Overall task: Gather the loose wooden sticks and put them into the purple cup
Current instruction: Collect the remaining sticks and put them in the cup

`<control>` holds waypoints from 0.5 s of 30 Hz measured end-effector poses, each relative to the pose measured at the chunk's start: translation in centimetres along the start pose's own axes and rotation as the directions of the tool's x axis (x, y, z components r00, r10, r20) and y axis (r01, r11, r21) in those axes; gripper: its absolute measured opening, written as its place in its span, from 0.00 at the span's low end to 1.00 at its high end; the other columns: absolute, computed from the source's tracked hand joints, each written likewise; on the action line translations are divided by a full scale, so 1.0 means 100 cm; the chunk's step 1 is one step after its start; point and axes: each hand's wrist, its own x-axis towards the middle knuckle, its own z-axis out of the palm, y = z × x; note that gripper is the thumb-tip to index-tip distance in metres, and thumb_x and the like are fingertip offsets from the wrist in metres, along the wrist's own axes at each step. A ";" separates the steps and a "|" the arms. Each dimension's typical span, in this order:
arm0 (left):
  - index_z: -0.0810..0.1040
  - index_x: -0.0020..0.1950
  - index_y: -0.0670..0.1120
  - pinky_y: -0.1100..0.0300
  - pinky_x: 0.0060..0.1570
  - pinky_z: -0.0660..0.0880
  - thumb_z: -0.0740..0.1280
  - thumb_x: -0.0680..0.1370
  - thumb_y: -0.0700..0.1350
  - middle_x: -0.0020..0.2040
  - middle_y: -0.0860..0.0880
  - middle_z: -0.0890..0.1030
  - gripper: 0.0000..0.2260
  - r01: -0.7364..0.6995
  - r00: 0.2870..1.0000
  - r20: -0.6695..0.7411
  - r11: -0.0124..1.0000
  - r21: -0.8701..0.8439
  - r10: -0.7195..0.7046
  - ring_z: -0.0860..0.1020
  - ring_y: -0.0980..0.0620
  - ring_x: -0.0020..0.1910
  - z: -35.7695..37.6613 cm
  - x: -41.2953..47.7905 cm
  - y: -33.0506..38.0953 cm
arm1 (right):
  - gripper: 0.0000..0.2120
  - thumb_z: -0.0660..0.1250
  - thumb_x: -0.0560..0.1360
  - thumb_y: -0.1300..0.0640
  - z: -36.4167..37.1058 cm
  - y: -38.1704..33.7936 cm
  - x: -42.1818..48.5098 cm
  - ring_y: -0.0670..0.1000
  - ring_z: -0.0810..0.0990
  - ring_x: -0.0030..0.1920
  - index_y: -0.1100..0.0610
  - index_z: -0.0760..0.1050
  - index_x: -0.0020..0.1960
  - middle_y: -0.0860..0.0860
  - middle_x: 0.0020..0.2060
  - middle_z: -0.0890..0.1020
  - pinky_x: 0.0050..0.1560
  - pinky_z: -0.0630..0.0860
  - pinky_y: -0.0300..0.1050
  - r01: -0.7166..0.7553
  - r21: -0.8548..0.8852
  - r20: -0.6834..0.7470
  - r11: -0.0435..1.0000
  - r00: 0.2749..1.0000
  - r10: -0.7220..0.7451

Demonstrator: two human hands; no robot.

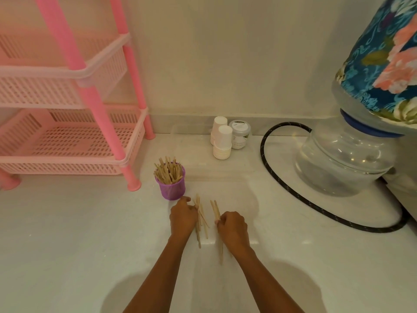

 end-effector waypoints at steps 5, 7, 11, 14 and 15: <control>0.73 0.62 0.46 0.57 0.50 0.75 0.67 0.77 0.54 0.58 0.48 0.79 0.18 -0.021 0.998 -0.046 0.957 0.290 0.035 0.79 0.48 0.55 -0.001 -0.015 0.001 | 0.12 0.64 0.78 0.60 -0.008 -0.010 0.006 0.51 0.82 0.54 0.60 0.79 0.58 0.54 0.54 0.84 0.52 0.75 0.38 0.005 0.072 -0.031 0.997 1.000 -0.003; 0.72 0.61 0.46 0.56 0.48 0.75 0.66 0.74 0.62 0.57 0.47 0.77 0.24 -0.029 0.999 -0.018 0.901 0.433 0.040 0.77 0.47 0.55 0.002 -0.018 0.002 | 0.12 0.66 0.76 0.56 -0.011 -0.008 0.006 0.53 0.82 0.52 0.61 0.79 0.56 0.55 0.52 0.83 0.52 0.76 0.43 -0.013 -0.001 -0.013 1.000 1.000 0.013; 0.71 0.61 0.45 0.57 0.47 0.74 0.69 0.73 0.61 0.57 0.47 0.77 0.26 -0.045 0.999 0.012 0.883 0.468 0.045 0.78 0.47 0.55 0.012 -0.018 0.009 | 0.25 0.74 0.69 0.47 -0.009 -0.003 -0.008 0.54 0.76 0.54 0.58 0.70 0.59 0.54 0.56 0.73 0.48 0.73 0.43 -0.013 -0.162 0.190 0.987 0.981 0.044; 0.74 0.59 0.45 0.57 0.48 0.76 0.71 0.74 0.55 0.55 0.47 0.80 0.20 -0.053 0.998 0.058 0.888 0.456 0.030 0.80 0.47 0.52 0.014 -0.011 0.013 | 0.30 0.76 0.68 0.50 -0.004 0.000 -0.016 0.55 0.74 0.57 0.58 0.65 0.63 0.55 0.59 0.70 0.49 0.72 0.43 0.038 -0.225 0.230 0.974 0.973 0.015; 0.75 0.57 0.45 0.57 0.47 0.76 0.71 0.74 0.53 0.53 0.47 0.80 0.18 -0.047 0.998 0.068 0.895 0.443 0.018 0.80 0.48 0.51 0.012 -0.009 0.013 | 0.27 0.75 0.70 0.52 -0.004 0.002 -0.015 0.55 0.75 0.56 0.58 0.66 0.62 0.55 0.58 0.71 0.46 0.72 0.42 0.045 -0.218 0.203 0.975 0.979 0.000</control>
